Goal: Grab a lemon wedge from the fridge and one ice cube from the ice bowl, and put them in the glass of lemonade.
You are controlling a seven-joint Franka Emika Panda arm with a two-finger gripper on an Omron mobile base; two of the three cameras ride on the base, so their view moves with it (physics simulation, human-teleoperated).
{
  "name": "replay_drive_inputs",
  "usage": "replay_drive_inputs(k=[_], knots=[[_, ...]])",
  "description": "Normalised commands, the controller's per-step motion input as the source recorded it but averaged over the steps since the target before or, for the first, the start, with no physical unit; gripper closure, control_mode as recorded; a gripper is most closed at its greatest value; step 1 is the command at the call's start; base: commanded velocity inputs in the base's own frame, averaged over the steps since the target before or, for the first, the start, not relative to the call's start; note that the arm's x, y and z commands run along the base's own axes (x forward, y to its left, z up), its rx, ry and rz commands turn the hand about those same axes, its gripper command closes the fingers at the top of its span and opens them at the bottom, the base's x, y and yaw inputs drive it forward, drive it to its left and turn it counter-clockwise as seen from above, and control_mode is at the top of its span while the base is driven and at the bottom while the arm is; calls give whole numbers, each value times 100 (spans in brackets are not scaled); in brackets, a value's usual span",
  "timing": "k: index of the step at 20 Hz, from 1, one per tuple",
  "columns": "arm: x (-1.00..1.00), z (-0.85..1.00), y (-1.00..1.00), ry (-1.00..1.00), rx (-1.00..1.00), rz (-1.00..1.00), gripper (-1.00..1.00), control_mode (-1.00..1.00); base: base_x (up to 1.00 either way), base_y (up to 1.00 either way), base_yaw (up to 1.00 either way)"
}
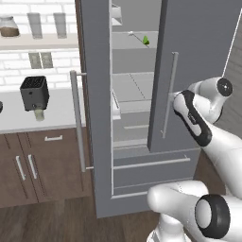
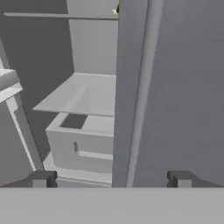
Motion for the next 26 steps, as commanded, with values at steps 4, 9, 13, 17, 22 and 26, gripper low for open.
replay_drive_inputs(k=[4,9,13,17,22,26], knots=[[65,2,-46,1,11,-13,-100,-100,0,0,0],[54,0,-12,0,10,-1,-100,-100,0,0,0],[58,0,0,0,5,0,-100,-100,0,0,0],[59,0,-2,0,2,0,-100,-100,0,0,0],[58,0,-9,0,1,0,-100,-100,0,0,0],[59,0,-11,0,0,0,-100,-100,0,0,0]])
